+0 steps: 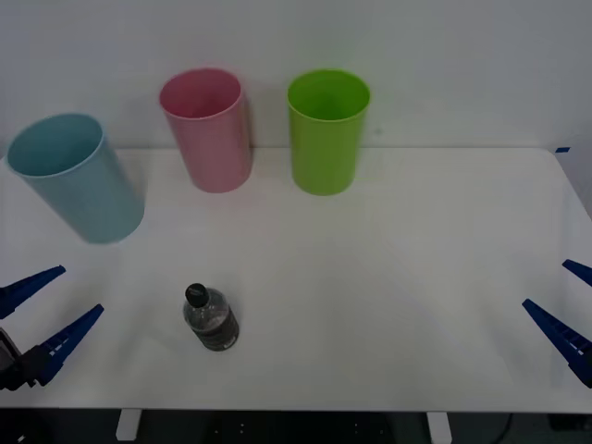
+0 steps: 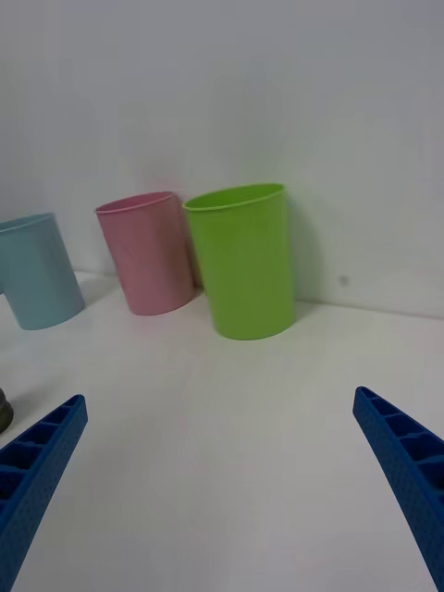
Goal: Grasp the object on the table and drop it into the matching bin: aluminum can to the light blue bin, PET bottle to the pink bin.
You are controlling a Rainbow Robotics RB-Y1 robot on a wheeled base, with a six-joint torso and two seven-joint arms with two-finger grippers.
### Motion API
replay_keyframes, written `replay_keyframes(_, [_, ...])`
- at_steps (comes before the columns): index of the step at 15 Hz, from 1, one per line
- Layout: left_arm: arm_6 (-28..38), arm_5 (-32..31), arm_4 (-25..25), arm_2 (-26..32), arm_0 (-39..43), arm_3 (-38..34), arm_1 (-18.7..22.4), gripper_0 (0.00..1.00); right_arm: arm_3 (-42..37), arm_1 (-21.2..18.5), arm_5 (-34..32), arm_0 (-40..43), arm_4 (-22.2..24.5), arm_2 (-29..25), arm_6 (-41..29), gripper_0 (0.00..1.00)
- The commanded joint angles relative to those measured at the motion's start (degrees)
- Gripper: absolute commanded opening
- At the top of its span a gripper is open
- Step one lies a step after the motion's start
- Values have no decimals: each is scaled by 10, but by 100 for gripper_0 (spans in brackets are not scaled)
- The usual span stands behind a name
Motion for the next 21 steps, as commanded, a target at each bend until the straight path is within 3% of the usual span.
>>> replay_keyframes(1, [-11, -18, -7, -17, -10, 25, 21, 100, 0, 0, 0, 0, 0, 0, 0, 100])
replay_keyframes(11, [-172, -54, -8, -111, -81, 184, 61, 100, 0, 0, 0, 0, 0, 0, 0, 100])
replay_keyframes(21, [-188, -53, -29, -157, -96, 191, 37, 100, 0, 0, 0, 0, 0, 0, 0, 100])
